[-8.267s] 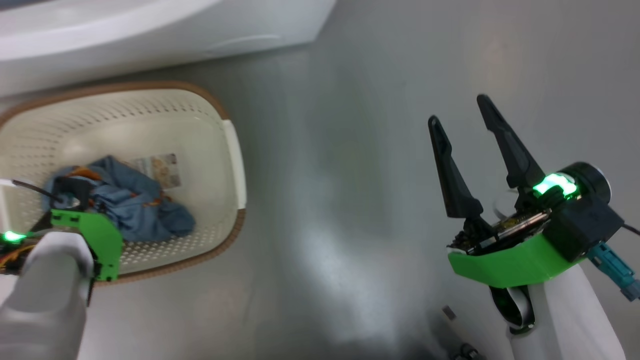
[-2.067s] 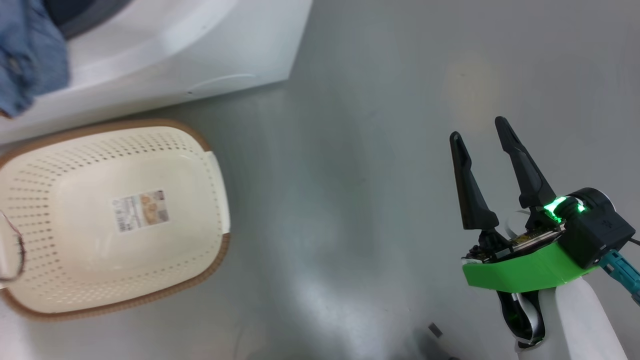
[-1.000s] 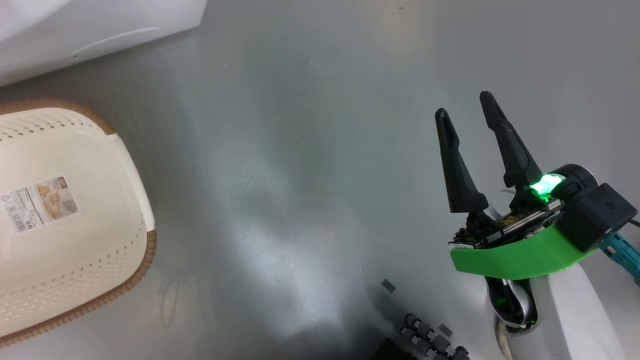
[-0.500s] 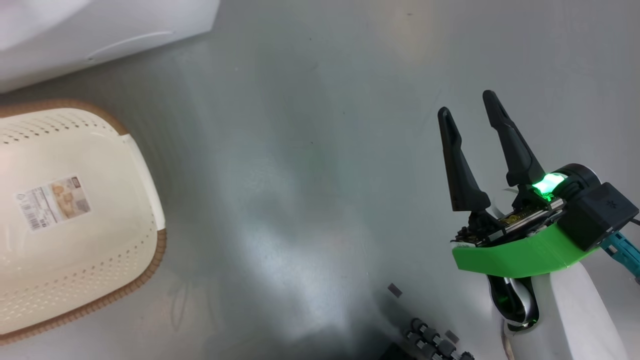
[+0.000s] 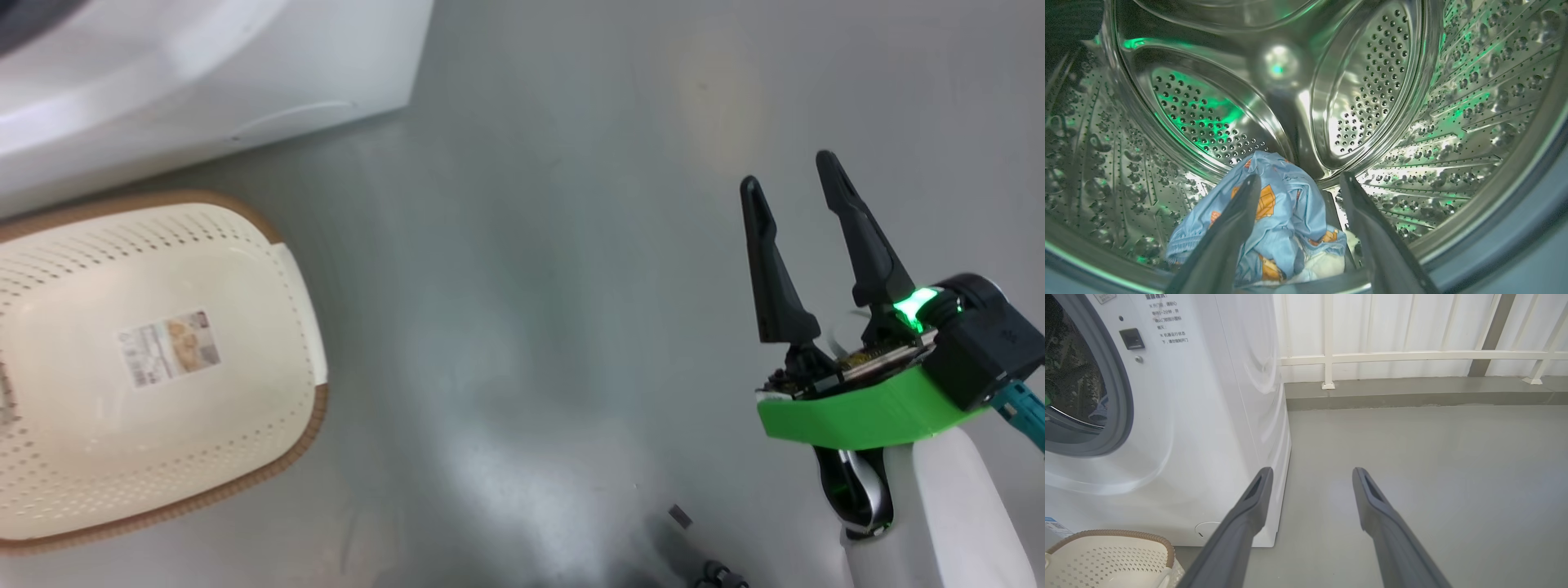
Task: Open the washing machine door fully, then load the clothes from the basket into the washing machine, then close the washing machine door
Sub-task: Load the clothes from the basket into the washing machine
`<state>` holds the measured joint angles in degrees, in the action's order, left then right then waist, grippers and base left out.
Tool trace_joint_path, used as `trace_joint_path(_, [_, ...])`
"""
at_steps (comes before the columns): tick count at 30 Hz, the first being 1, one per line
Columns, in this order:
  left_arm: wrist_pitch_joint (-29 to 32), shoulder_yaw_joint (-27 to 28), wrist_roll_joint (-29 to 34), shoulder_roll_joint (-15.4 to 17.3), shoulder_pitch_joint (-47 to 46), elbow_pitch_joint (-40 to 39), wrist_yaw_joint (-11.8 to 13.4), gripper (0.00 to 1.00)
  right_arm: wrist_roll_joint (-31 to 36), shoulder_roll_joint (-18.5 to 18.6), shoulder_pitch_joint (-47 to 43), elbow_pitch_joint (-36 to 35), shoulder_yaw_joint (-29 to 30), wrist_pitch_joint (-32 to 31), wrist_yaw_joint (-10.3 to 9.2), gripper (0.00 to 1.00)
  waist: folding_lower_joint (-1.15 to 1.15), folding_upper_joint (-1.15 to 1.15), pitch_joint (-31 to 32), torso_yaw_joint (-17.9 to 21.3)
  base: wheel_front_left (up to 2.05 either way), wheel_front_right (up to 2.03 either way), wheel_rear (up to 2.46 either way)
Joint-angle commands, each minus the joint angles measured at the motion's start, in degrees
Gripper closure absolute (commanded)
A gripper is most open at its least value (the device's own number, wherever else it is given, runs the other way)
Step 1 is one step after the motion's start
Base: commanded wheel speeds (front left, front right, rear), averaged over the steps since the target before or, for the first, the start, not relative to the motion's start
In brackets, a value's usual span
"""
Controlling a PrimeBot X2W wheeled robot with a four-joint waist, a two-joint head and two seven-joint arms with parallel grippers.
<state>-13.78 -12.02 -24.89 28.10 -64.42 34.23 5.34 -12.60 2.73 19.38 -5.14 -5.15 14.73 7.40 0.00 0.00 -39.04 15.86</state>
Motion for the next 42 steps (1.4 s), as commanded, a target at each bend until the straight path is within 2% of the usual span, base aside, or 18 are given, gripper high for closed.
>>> trace_joint_path(1, [-0.6,1.5,-0.3,2.5,4.5,-4.8,1.3,0.0,1.0,0.1,-2.7,-1.0,-0.6,0.3,0.09,0.0,0.0,0.0,3.1,-2.5,0.0,0.0,0.0])
trace_joint_path(11, [-1.0,3.7,0.4,1.5,30.2,-28.7,9.5,0.0,3.6,0.1,-6.2,0.3,-0.1,0.3,0.09,0.0,0.0,0.0,10.0,-5.8,0.0,0.0,0.0])
trace_joint_path(17, [-0.5,3.7,0.5,1.2,40.7,-35.4,12.3,0.0,5.0,0.1,-8.2,1.2,0.2,0.3,0.09,0.0,0.0,0.0,14.2,-7.3,0.0,0.0,0.0])
trace_joint_path(23, [-0.5,2.2,0.7,-0.9,51.0,-40.8,14.9,0.0,6.6,0.1,-11.0,2.2,1.3,0.3,0.09,0.0,0.0,0.0,19.4,-9.2,0.0,0.0,0.0])
trace_joint_path(33, [-1.2,1.4,1.2,-5.8,61.6,-43.8,15.2,0.0,8.6,0.1,-16.3,3.8,3.2,0.3,0.09,0.0,0.0,0.0,27.1,-13.3,0.0,0.0,0.0])
trace_joint_path(37, [-1.2,2.0,2.5,-7.5,64.7,-44.1,14.2,0.0,8.8,0.1,-17.8,3.6,3.3,-0.2,0.09,0.0,0.0,0.0,29.7,-14.3,0.0,0.0,0.0])
trace_joint_path(42, [-1.2,1.5,3.1,-9.1,67.8,-42.9,11.4,0.0,9.4,0.1,-19.8,3.0,3.6,-1.2,0.09,0.0,0.0,0.0,32.6,-15.0,0.0,0.0,0.0])
